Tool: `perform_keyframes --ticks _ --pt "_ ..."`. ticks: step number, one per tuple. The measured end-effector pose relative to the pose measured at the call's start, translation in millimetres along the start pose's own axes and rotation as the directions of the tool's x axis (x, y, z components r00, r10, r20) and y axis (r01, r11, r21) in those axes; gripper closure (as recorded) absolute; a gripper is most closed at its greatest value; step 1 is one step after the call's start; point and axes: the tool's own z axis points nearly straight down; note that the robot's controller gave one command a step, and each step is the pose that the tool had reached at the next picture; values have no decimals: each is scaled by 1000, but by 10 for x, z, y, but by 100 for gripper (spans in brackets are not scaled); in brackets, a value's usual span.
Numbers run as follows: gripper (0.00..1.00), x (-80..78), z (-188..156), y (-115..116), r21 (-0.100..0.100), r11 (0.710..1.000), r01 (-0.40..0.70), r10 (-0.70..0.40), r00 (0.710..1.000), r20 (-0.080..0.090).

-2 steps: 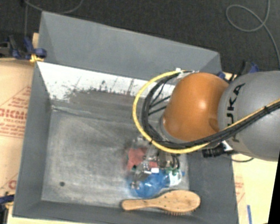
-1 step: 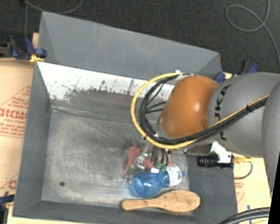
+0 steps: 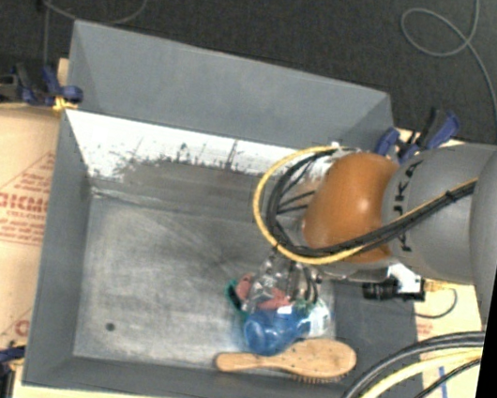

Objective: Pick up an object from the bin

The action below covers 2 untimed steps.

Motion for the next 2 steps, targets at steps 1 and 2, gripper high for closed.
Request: perform_keyframes --ticks 1,2 --pt "100 0 0 0 0 1000 -1 1 1000 0" --pt "100 -85 -195 17 2 1000 -6 6 1000 -13"
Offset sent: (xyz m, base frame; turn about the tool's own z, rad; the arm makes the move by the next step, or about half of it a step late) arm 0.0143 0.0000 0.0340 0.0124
